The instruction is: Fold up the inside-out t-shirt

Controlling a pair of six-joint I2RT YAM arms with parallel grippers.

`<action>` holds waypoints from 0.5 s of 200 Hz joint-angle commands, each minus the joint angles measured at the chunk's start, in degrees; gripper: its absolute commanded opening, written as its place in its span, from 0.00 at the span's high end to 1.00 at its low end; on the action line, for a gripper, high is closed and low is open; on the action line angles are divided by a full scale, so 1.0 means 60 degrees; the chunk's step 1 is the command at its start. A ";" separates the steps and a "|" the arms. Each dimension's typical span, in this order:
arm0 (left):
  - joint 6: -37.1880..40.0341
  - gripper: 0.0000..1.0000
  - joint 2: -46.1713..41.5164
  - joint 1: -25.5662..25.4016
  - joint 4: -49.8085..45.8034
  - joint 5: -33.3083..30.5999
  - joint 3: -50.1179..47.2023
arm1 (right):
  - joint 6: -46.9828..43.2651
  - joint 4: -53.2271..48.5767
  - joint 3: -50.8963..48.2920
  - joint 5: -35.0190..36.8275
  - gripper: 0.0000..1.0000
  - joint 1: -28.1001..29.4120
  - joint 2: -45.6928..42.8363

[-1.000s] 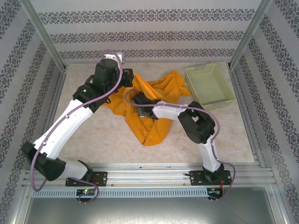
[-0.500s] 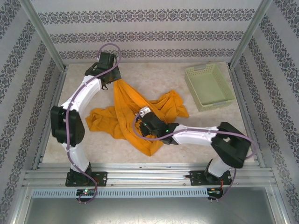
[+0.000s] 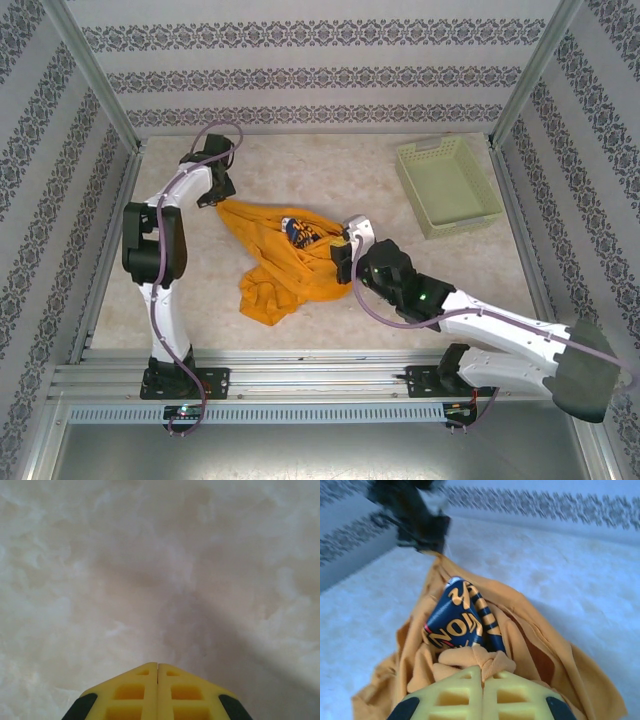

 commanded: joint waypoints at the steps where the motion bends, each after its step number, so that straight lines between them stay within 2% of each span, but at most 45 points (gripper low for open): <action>1: 0.0043 0.89 -0.1227 -0.0432 -0.0329 0.0828 -0.0947 | 0.0597 0.0350 -0.0513 -0.0049 1.00 -0.0143 0.0449; 19: 0.0181 0.61 -0.2729 -0.1231 0.0085 0.1112 -0.2291 | 0.0831 0.0636 -0.0660 -0.0078 1.00 -0.0148 0.0781; 39: 0.0601 0.43 -0.4328 -0.2518 0.0485 0.1361 -0.3424 | 0.1012 0.0835 -0.0747 -0.0192 1.00 -0.0133 0.0979; 54: 0.1006 0.34 -0.5157 -0.3647 0.0987 0.1730 -0.4059 | 0.1089 0.0903 -0.0761 -0.0313 1.00 -0.0121 0.1045; 70: 0.1077 0.28 -0.5635 -0.4457 0.1500 0.2352 -0.4616 | 0.1162 0.0942 -0.0761 -0.0356 1.00 -0.0106 0.1075; 100: 0.1112 0.26 -0.5402 -0.4959 0.2148 0.3372 -0.4921 | 0.1201 0.0952 -0.0780 -0.0342 1.00 -0.0007 0.0955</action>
